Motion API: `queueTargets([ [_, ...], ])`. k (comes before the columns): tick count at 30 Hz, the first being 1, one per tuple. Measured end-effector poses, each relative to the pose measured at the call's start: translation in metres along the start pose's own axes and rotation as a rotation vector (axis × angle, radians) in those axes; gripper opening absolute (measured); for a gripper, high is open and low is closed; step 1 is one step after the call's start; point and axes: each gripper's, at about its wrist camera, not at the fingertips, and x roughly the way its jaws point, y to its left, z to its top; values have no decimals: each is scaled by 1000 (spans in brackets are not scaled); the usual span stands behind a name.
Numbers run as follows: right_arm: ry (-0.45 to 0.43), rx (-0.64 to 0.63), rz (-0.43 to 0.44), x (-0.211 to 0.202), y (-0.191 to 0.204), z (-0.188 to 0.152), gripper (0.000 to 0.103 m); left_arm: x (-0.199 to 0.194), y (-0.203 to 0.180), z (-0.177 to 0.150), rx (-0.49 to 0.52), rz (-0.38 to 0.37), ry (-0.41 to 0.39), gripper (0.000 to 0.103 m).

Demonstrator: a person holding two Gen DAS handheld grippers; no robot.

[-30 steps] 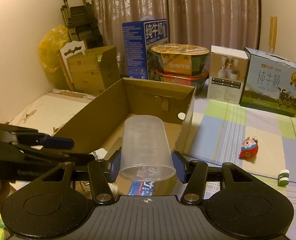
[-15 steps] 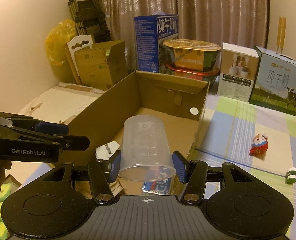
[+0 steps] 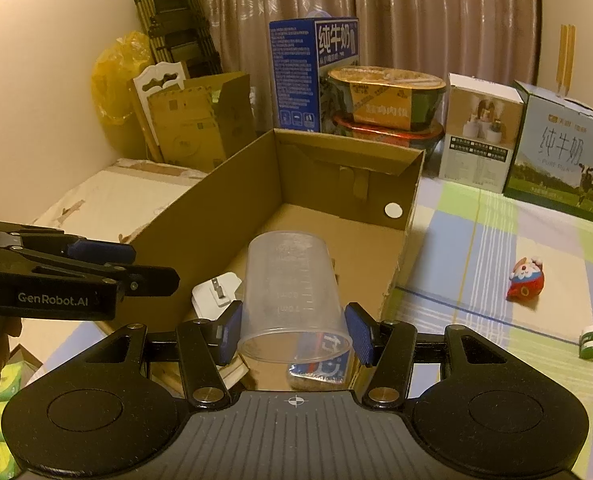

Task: Organize rigid objects
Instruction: 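Open the left tool to drop the plug adapter while the right tool drops the cup into the box, then move both tools back over the Doraemon figure and green jar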

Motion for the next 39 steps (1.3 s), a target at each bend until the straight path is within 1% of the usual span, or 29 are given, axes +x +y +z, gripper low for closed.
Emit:
queueTargets([
  [8, -3, 16, -1, 1, -2, 1, 52, 0, 0, 0, 2, -1, 0, 55],
  [10, -3, 25, 12, 1, -3, 1, 52, 0, 0, 0, 3, 2, 0, 56],
  [11, 1, 24, 15, 2, -3, 1, 55, 0, 0, 0, 5, 2, 1, 56],
  [12, 3, 21, 11, 2, -3, 1, 64, 0, -1, 0, 7, 4, 2, 56],
  [13, -2, 22, 6, 1, -4, 0, 67, 0, -1, 0, 8, 6, 2, 56],
  [15, -19, 33, 16, -2, -6, 0, 71, -1, -1, 0, 7, 7, 1, 56],
  [28, -23, 78, -10, -25, -16, -14, 72, -8, -8, -2, 17, 6, -5, 57],
  [31, -24, 77, -11, -34, -16, -19, 72, -14, -10, -3, 18, 10, -11, 60],
  [37, -19, 55, -27, -52, -12, -33, 72, -25, -17, -3, 24, 13, -21, 61],
  [39, -17, 63, -31, -57, -13, -37, 72, -29, -21, -4, 26, 17, -23, 64],
])
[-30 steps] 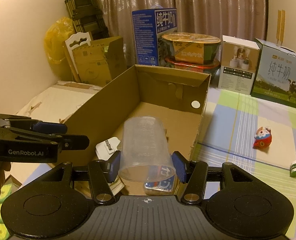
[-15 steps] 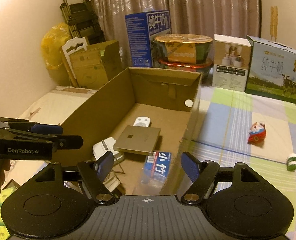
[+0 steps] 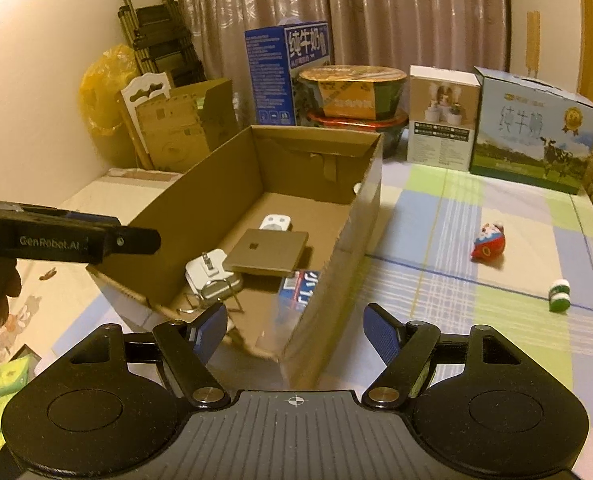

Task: Organize rigid objects
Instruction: 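Move both tools back over the Doraemon figure and green jar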

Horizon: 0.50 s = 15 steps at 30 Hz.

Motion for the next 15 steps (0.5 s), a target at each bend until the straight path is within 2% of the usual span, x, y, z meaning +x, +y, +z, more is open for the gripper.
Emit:
queueTargets([
  [10, -16, 27, -23, -31, -10, -7, 73, -25, -20, -2, 11, 8, -16, 72],
  [15, -32, 42, -38, -49, -18, -9, 73, -37, -34, -2, 18, 6, -25, 79],
])
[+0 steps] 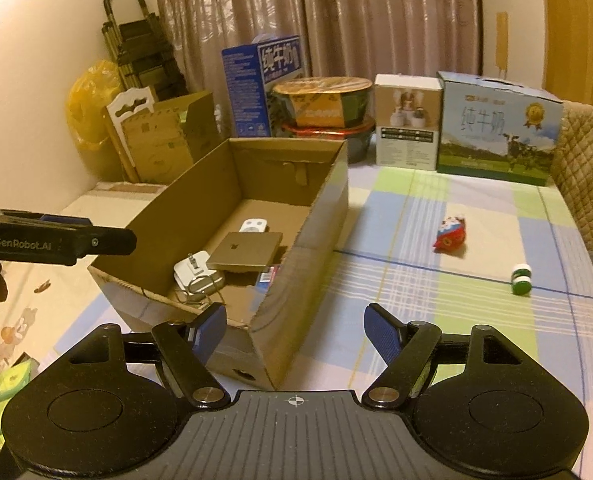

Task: Organize rigid objects
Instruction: 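Move both tools back over the Doraemon figure and green jar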

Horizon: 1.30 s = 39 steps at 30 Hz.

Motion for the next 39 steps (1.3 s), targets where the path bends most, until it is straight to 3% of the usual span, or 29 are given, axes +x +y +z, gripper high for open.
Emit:
queueTargets([
  [12, -46, 51, -73, -46, -36, -5, 76, -9, -57, 6, 62, -40, -44, 102],
  [25, -63, 181, -208, -82, -109, -24, 79, 15, -129, 23, 118, -128, -68, 102],
  [33, -87, 229, -275, -88, -152, -26, 79, 51, -172, 35, 167, -163, -58, 102],
  [39, -113, 249, -309, -76, -184, -25, 79, 88, -190, 41, 140, -152, -47, 102],
])
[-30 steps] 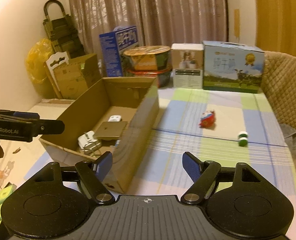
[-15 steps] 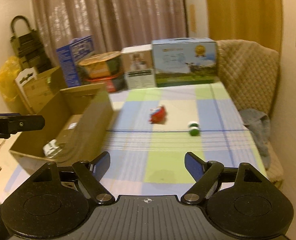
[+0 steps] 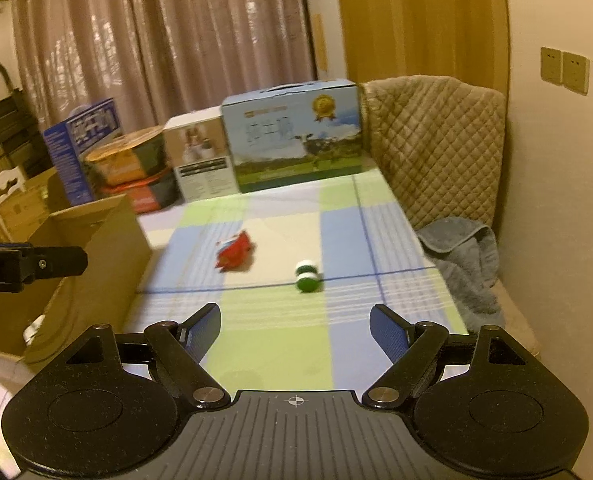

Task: Organize rigid objects
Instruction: 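Move both tools back over the Doraemon figure and green jar, then grasp the Doraemon figure with the left tool while the right tool grasps the green jar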

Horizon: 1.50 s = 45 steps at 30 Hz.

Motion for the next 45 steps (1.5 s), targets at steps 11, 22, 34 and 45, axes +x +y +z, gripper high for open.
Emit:
queueTargets([
  [11, 19, -27, 14, 78, -29, 3, 79, 94, -9, 10, 48, -6, 84, 102],
  [22, 43, -55, 45, 156, -41, 1, 61, 167, -1, 16, 36, 59, 104, 102],
  [34, 59, -103, 71, 219, -35, 1, 42, 200, 11, 16, 7, 116, 83, 97],
  [45, 103, -126, 17, 249, -27, -1, 26, 219, 6, 7, 33, 99, 91, 93],
])
